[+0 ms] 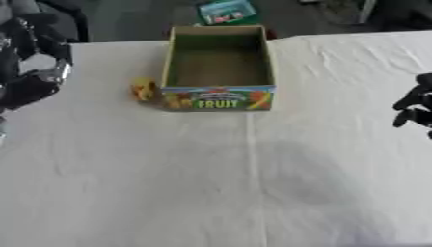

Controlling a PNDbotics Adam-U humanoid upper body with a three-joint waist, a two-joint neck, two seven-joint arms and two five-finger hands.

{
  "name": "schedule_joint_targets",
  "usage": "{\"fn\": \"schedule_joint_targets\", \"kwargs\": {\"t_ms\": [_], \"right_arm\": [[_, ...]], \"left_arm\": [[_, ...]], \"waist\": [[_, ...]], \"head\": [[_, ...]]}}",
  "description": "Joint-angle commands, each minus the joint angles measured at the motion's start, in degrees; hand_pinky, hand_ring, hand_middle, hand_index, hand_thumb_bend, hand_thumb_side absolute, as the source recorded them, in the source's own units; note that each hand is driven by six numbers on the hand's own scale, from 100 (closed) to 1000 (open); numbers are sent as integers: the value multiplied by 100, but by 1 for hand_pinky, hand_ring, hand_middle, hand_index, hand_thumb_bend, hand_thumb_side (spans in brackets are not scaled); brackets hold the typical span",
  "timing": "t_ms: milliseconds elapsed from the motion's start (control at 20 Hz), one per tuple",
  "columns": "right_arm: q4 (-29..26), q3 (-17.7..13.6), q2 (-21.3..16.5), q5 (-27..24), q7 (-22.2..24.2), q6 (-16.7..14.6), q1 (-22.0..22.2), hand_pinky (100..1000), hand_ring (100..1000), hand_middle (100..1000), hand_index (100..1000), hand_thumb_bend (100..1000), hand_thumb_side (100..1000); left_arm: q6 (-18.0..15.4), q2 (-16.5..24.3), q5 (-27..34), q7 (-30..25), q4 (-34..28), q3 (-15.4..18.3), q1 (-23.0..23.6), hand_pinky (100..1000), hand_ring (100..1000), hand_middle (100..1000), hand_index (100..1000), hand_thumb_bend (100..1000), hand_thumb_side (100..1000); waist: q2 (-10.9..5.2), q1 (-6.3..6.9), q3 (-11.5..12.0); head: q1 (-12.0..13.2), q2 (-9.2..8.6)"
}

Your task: Pick up objects on the table and place them in the box.

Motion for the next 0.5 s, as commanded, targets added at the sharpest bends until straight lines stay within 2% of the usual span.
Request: {"fn": "schedule_joint_targets", "kwargs": {"t_ms": [50,100,150,250,300,500], "right_arm": [[-43,17,-148,38,41,9,-49,419,558,522,694,100,627],[-39,25,-154,45,49,14,-46,419,558,522,694,100,627],[-36,33,-161,51,58,18,-42,418,558,522,694,100,627],[-30,47,-176,61,75,23,-34,418,558,522,694,100,630],[-27,51,-179,66,80,26,-32,418,558,521,694,100,630],[-16,73,-190,86,104,45,-25,418,557,521,694,100,637]], "left_arm": [[-125,581,-538,-373,239,-143,-314,658,622,626,833,406,145],[-173,709,-792,-536,404,-267,-498,658,622,626,833,406,145],[-236,788,-1033,-697,595,-397,-678,663,636,640,838,450,184],[-397,819,-1467,-1041,1066,-657,-1063,668,648,653,842,472,215],[-492,785,-1635,-1187,1298,-742,-1227,669,651,655,843,479,221],[-908,510,-2400,-1726,2200,-948,-1833,682,682,681,852,600,298]], "waist": [[-94,10,-23],[-99,19,-42],[-106,29,-63],[-117,50,-98],[-121,57,-107],[-134,90,-160]], "head": [[37,-57],[47,-50],[60,-40],[85,-25],[91,-21],[95,-14]]}}
